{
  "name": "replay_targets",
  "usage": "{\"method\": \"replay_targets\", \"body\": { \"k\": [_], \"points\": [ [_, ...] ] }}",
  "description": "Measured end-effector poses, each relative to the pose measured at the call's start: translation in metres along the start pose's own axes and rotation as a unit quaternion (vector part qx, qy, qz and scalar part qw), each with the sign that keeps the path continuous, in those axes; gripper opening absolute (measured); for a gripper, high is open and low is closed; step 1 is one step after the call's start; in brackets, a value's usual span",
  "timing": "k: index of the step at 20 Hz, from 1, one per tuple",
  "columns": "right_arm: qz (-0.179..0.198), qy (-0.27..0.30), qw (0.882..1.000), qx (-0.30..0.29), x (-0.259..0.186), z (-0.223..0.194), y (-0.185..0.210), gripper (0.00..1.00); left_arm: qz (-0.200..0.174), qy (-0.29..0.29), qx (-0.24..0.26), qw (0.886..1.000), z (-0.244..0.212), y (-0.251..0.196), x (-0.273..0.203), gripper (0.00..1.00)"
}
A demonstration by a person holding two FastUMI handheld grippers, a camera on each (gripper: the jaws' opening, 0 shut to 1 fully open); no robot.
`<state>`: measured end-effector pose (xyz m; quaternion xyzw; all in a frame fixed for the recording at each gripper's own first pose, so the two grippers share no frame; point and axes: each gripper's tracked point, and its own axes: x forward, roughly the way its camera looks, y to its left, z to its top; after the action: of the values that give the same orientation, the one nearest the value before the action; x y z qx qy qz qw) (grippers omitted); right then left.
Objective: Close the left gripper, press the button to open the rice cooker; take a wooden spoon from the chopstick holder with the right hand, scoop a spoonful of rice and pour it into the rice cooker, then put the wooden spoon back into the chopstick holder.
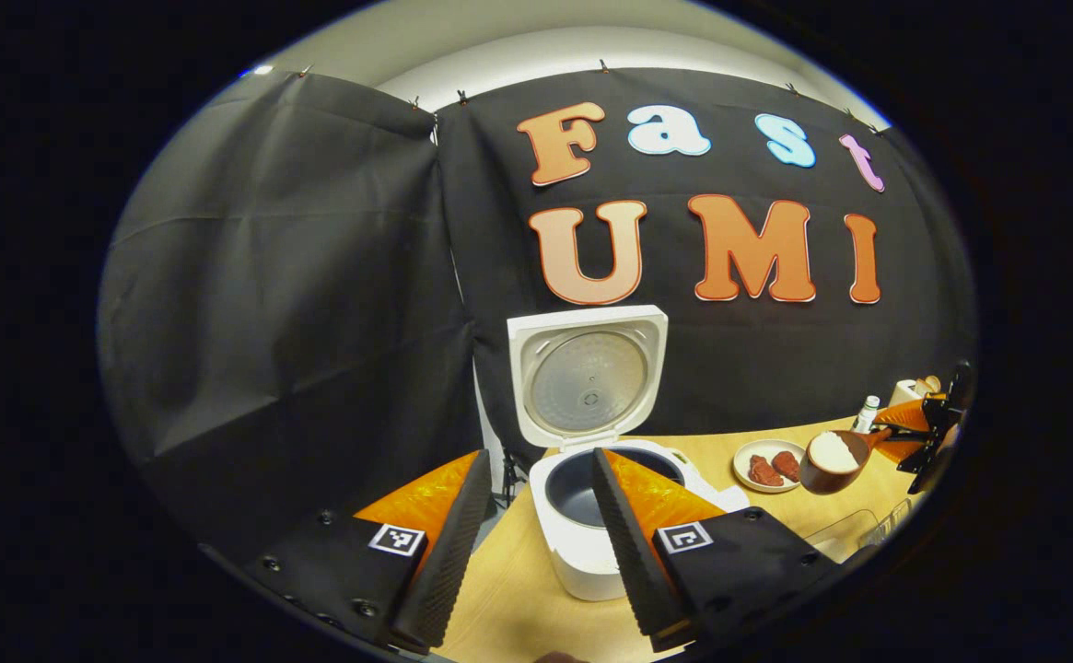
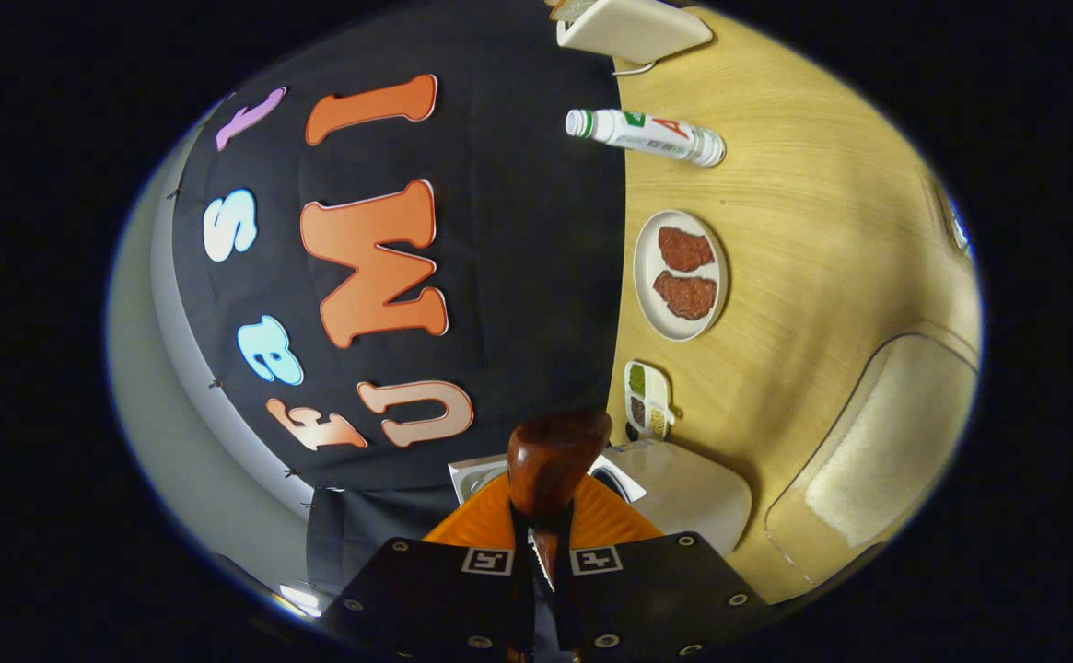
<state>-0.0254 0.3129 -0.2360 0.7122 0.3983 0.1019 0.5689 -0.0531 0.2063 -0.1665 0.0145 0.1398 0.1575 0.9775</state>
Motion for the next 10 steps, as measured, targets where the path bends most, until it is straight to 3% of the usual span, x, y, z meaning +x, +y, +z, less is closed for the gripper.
{"method": "replay_targets", "body": {
  "k": [3,10],
  "points": [
    [0.005,0.017,1.0,-0.009,0.028,-0.023,0.02,0.08,0.014,-0.013,-0.001,1.0,0.001,0.023,-0.007,0.97],
    [0.002,0.026,0.999,-0.035,0.102,-0.057,0.049,0.08,0.03,-0.007,-0.004,1.0,-0.012,0.061,-0.005,0.97]
  ]
}}
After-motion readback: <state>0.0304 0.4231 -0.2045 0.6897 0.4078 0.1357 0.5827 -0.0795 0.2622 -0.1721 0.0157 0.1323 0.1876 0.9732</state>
